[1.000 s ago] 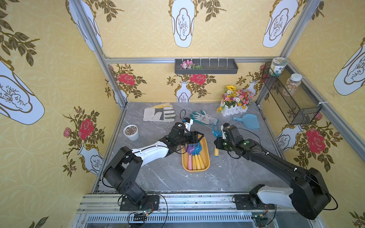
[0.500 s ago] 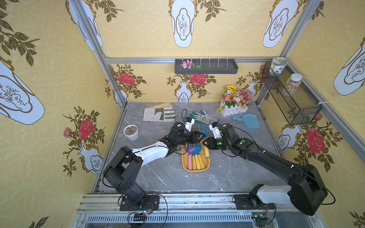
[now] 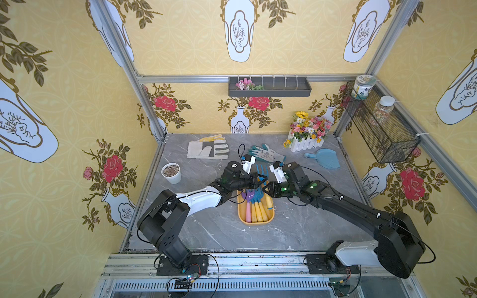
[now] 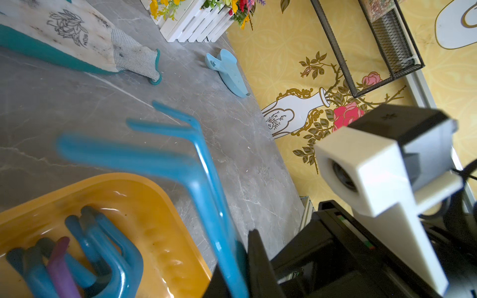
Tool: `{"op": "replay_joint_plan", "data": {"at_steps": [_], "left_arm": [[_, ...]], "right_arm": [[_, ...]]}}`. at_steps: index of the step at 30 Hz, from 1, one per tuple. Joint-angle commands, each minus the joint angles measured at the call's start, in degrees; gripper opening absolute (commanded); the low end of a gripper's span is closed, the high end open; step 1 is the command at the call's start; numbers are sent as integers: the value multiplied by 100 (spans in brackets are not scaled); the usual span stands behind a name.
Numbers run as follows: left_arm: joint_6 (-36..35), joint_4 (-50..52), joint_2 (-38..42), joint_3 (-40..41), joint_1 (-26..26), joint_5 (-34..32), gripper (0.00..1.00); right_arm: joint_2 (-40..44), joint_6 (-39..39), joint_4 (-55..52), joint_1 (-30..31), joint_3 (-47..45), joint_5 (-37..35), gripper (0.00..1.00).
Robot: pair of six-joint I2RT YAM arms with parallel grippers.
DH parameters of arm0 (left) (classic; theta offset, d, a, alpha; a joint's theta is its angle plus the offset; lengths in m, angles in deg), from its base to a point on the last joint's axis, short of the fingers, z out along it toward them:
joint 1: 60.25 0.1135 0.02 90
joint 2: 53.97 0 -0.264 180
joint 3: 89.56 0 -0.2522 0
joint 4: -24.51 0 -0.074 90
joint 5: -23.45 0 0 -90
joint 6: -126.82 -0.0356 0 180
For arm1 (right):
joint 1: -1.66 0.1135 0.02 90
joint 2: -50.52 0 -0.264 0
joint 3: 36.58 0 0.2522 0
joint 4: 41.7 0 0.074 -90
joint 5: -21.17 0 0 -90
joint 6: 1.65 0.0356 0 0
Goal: Put the rake into the storage box
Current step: Place the rake in the storage box.
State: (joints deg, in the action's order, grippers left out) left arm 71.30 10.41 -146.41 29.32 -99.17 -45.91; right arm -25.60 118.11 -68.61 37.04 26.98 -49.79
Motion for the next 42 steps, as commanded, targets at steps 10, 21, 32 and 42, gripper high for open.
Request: {"op": "replay_joint_plan", "data": {"at_steps": [10,21,32,42], "left_arm": [[-117,273,303,658,11,-286,0],[-117,-138,-472,534,-47,126,0],[-167,-543,-907,425,-46,756,0],[-168,-534,-1097,419,-46,813,2]], "right_arm": [[-20,48,293,-22,-57,-217,40],[151,66,173,-66,-177,-321,40],[308,125,112,-75,-281,-428,40],[282,119,102,-75,-260,-468,40]]}}
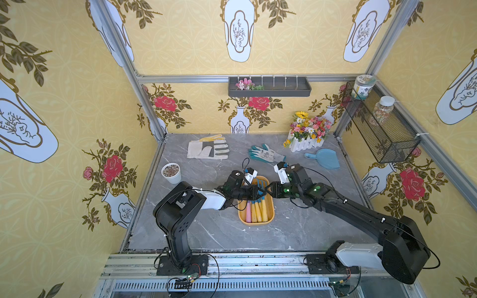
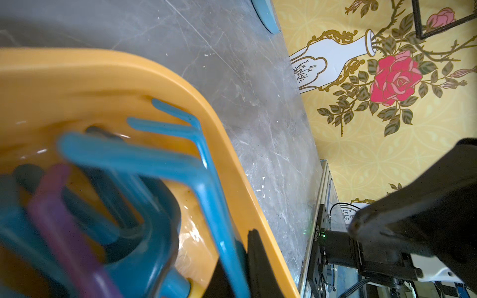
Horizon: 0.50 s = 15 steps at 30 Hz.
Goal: Put the rake into the storage box
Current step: Place the rake in the storage box.
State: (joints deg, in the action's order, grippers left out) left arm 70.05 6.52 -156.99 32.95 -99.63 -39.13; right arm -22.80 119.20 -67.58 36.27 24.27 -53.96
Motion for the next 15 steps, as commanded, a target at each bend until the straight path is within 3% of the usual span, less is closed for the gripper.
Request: {"op": "replay_joint_plan", "data": {"at_steps": [1,4,8,15], "left_arm": [[-45,-124,-29,74,0,115,11],[-58,-97,50,139,0,29,40],[-101,-53,120,172,0,-20,44],[-273,460,361,10,0,-163,42]], "right_arm": [[5,14,0,2,8,-62,39],[11,9,-10,2,5,-70,39],[12,13,-1,-3,-4,-77,39],[-55,28,25,1,-9,-81,39]]}}
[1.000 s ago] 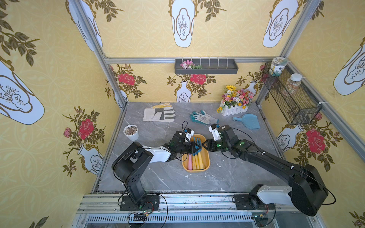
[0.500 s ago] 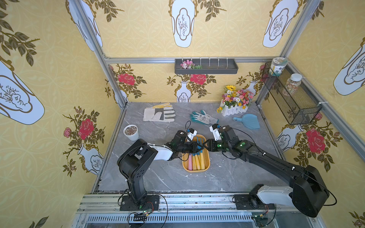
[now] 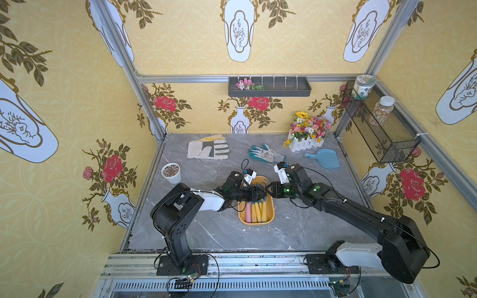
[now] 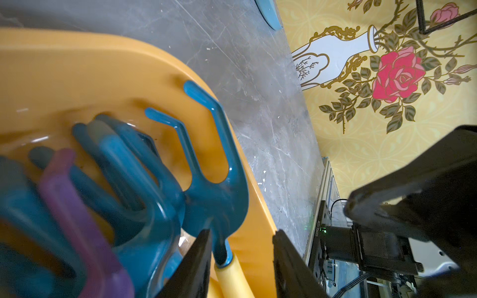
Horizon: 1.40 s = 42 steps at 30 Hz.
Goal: Put the rake into the storage box
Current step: Place the rake in the storage box, then adjust the rake in the storage box.
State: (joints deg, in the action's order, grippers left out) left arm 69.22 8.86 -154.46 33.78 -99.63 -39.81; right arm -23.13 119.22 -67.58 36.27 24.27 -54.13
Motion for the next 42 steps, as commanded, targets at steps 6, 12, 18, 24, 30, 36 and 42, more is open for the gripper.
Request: {"op": "replay_joint_plan", "data": {"at_steps": [6,12,18,24,30,36,42], "left_arm": [[-261,531,659,-114,12,-681,37],[-182,584,864,-236,31,-898,21],[-120,544,908,-230,48,-1022,20],[-78,516,906,-175,61,-1004,20],[-69,541,942,-132,62,-1032,20],[-80,550,1018,-37,62,-1061,20],[-61,533,1022,36,62,-1092,20]], "right_arm": [[-109,63,43,-40,-22,-189,35],[-413,29,17,-68,25,-318,20],[-667,-20,21,-68,36,-270,20],[-947,-87,179,-68,89,-226,20],[-1354,-121,298,-20,249,-171,20],[-1700,-212,333,119,484,-132,20],[-2131,-335,294,260,851,4,20]]}}
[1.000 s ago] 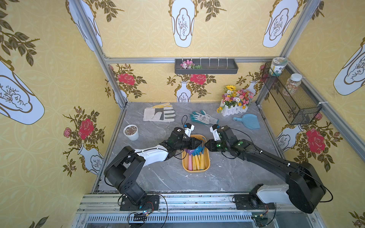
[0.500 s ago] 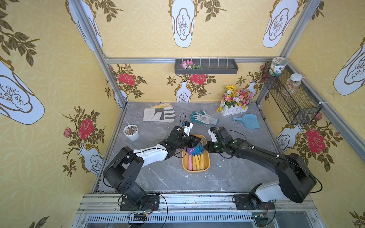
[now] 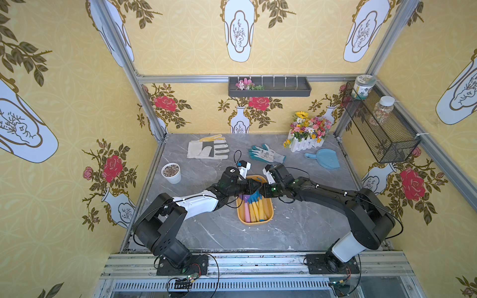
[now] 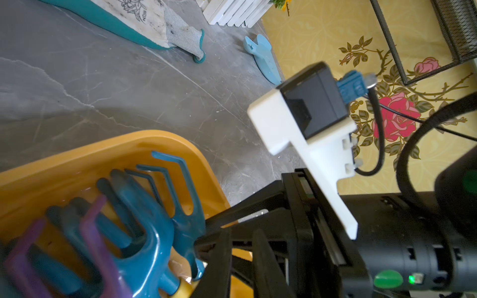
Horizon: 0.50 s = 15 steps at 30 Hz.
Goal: Put the rake into the storage box
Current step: Adjust the rake in the storage box.
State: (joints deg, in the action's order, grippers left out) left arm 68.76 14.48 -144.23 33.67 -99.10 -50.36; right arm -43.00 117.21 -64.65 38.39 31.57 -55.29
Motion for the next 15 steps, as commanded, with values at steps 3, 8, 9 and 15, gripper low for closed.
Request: {"op": "replay_joint_plan", "data": {"at_steps": [3,8,9,15], "left_arm": [[5,-38,-18,55,9,-29,20],[5,-55,-27,55,9,-45,20],[0,-51,-34,47,5,-56,20],[-3,-73,-61,-1,9,-72,22]], "right_arm": [[-338,-280,-227,151,391,132,21],[-237,-370,-423,300,497,-61,21],[-157,-341,-409,295,442,-125,21],[-9,-320,-446,307,380,-209,33]]}}
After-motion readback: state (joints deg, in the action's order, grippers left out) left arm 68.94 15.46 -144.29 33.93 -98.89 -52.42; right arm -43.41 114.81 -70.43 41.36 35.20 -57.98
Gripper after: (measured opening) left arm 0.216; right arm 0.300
